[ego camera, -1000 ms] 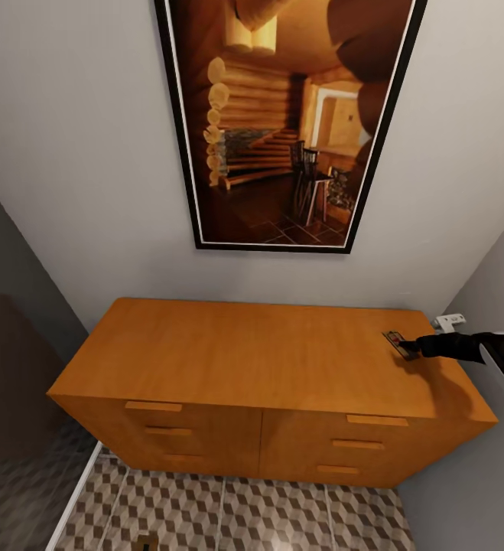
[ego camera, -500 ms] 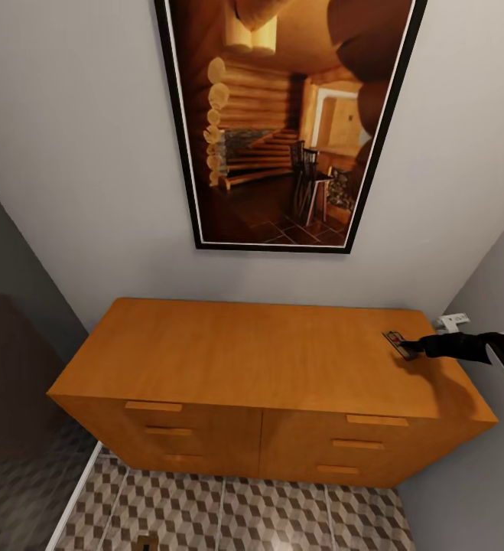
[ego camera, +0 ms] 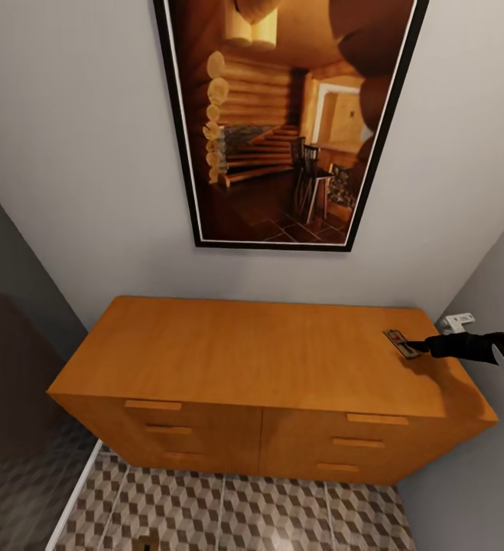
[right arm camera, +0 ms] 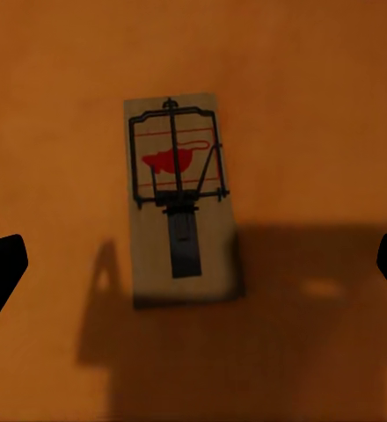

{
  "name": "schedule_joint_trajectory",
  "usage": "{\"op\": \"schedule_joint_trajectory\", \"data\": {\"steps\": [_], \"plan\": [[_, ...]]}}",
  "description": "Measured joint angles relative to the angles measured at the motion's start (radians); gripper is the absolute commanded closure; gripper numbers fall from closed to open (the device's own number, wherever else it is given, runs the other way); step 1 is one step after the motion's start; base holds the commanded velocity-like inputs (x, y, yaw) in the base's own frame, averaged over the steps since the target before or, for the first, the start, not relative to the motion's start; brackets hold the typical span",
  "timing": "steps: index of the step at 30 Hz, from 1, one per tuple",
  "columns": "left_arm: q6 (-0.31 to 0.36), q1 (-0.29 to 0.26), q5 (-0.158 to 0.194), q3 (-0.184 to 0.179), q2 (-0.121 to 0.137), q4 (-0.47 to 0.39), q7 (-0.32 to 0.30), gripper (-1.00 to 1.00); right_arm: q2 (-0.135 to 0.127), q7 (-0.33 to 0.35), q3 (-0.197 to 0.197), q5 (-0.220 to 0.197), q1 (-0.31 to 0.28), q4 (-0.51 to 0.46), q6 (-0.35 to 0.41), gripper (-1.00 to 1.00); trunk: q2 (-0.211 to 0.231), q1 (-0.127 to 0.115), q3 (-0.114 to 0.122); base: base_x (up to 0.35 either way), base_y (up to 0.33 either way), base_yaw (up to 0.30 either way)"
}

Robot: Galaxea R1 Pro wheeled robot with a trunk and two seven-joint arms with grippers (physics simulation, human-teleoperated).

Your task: Take the four mousetraps from the cabinet in the bathroom and place them on the bathroom floor. Make sure all four end up on the same floor surface, and ensure that at least two of them are either under or directly next to the same bathroom sink.

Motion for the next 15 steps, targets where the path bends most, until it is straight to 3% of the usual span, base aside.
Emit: {"op": "schedule_joint_trajectory", "data": {"steps": [15], "plan": [[0.000, 0.000, 0.000, 0.000, -0.001, 0.000, 0.000, 1.00, 0.001, 0.000, 0.000, 0.000, 0.000, -0.001, -0.002, -1.00, 0.000, 0.000, -0.021, 0.000, 0.000, 0.000]]}}
